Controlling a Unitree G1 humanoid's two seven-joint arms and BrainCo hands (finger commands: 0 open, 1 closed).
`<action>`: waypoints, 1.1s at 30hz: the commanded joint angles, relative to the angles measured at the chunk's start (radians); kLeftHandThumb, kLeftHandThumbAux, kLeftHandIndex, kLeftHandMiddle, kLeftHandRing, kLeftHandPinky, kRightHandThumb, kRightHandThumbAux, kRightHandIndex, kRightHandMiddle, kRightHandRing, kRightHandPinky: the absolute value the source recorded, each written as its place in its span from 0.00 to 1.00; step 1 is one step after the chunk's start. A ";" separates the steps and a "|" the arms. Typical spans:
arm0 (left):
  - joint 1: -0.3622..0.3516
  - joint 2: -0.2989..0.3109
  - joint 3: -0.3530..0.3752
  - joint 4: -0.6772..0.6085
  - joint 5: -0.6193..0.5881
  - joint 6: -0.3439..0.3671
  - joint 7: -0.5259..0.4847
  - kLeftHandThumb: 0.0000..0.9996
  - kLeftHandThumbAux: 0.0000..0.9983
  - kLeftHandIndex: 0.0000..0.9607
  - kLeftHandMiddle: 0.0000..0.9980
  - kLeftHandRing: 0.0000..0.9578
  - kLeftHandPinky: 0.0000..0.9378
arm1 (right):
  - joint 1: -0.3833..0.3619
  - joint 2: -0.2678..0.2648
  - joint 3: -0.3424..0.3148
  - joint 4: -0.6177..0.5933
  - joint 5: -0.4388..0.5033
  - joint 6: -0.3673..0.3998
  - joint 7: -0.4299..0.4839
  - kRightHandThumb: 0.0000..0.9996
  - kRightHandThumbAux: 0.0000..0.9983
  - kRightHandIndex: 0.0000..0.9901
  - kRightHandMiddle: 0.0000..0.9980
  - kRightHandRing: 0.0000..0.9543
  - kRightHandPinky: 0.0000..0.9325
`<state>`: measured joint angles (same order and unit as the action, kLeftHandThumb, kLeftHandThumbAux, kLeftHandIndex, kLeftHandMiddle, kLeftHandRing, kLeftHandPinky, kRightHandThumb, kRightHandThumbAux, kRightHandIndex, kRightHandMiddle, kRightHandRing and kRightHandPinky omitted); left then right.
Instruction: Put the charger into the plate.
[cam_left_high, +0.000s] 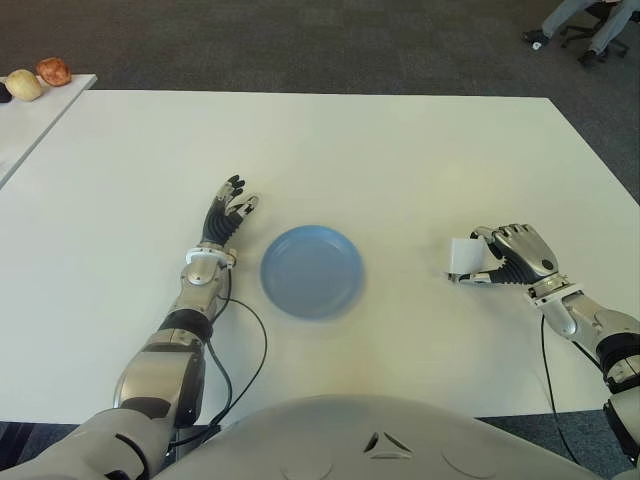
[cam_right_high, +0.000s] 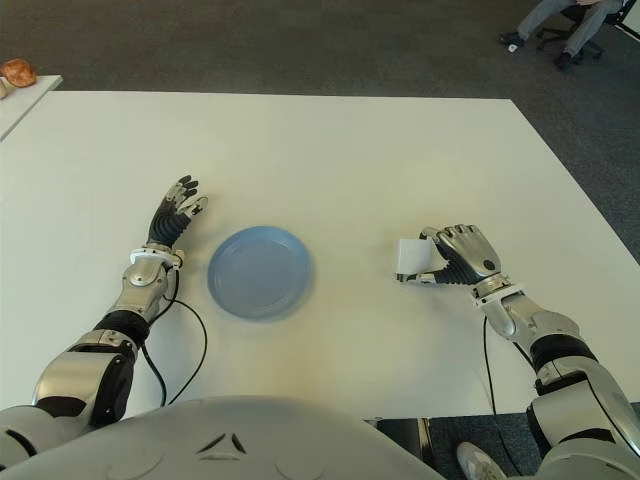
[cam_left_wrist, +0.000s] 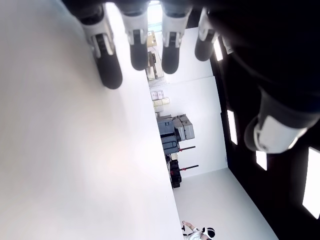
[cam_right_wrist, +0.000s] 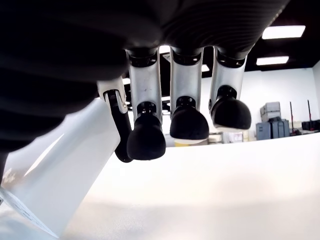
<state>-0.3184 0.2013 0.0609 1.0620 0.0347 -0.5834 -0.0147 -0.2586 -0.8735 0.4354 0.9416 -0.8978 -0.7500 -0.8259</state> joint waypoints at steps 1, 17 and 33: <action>0.082 -0.009 -0.012 0.056 0.013 0.077 -0.024 0.00 0.53 0.09 0.13 0.11 0.11 | -0.016 0.014 0.004 0.003 0.021 -0.028 0.037 0.84 0.64 0.81 0.84 0.88 0.87; 0.078 -0.010 -0.012 0.055 0.013 0.096 -0.018 0.00 0.54 0.10 0.14 0.13 0.12 | -0.016 0.013 -0.002 -0.003 0.039 -0.042 0.093 0.74 0.66 0.75 0.83 0.88 0.85; 0.080 -0.013 -0.015 0.051 0.016 0.076 -0.017 0.00 0.53 0.09 0.14 0.12 0.11 | -0.023 0.019 -0.033 -0.017 0.078 -0.061 0.106 0.60 0.69 0.75 0.85 0.89 0.87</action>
<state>-0.3183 0.2012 0.0610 1.0610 0.0349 -0.5833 -0.0153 -0.2716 -0.8590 0.4217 0.9395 -0.8516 -0.7965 -0.7226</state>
